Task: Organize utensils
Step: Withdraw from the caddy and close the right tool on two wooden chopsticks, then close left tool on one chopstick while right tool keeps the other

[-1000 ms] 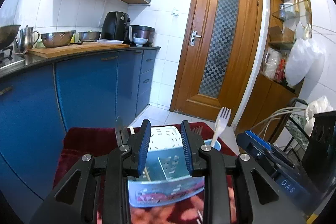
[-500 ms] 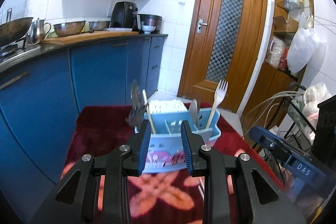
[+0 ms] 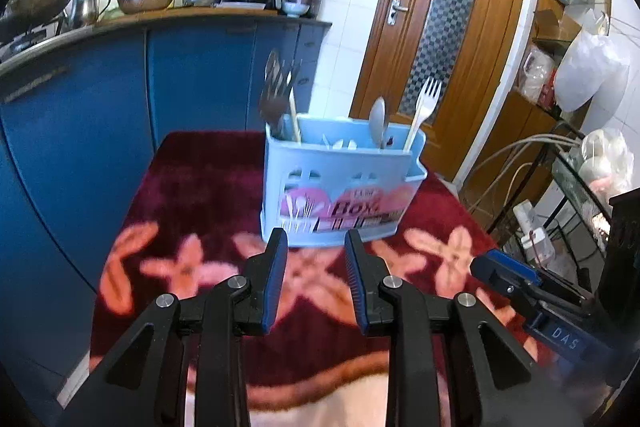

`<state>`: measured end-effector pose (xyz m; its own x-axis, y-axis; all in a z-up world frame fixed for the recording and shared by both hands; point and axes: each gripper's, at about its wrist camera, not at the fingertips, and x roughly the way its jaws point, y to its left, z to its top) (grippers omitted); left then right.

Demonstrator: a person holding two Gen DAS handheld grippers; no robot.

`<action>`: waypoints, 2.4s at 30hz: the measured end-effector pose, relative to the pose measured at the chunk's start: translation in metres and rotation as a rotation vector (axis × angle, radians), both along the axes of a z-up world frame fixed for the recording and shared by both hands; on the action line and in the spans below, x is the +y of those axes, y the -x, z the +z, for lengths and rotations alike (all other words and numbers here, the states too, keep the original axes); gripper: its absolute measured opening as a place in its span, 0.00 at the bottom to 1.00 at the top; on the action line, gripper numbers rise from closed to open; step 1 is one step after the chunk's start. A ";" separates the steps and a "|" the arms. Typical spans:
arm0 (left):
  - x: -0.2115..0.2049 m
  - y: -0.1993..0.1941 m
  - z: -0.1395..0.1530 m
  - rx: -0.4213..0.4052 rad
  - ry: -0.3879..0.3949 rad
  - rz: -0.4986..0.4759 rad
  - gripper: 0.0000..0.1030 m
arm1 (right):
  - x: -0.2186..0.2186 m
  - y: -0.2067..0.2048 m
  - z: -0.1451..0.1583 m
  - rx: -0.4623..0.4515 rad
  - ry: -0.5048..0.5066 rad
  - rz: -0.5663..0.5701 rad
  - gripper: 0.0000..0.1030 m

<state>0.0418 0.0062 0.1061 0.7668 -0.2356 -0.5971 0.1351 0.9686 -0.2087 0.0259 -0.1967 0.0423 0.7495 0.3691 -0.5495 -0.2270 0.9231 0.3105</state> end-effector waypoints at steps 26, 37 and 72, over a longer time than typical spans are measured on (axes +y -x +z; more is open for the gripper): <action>0.015 -0.002 -0.051 0.114 0.038 0.027 0.29 | 0.025 -0.025 -0.075 0.305 0.102 0.056 0.15; 0.021 -0.002 -0.057 0.125 0.055 0.033 0.29 | 0.026 -0.053 -0.075 0.407 0.132 0.062 0.15; -0.059 -0.008 -0.077 0.303 0.071 -0.150 0.29 | -0.043 -0.009 -0.061 0.274 -0.045 0.039 0.08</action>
<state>0.0498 -0.0533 0.0287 0.5106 -0.3812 -0.7707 0.1963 0.9244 -0.3271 0.0350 -0.2400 -0.0186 0.5603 0.4237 -0.7117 -0.1643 0.8990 0.4059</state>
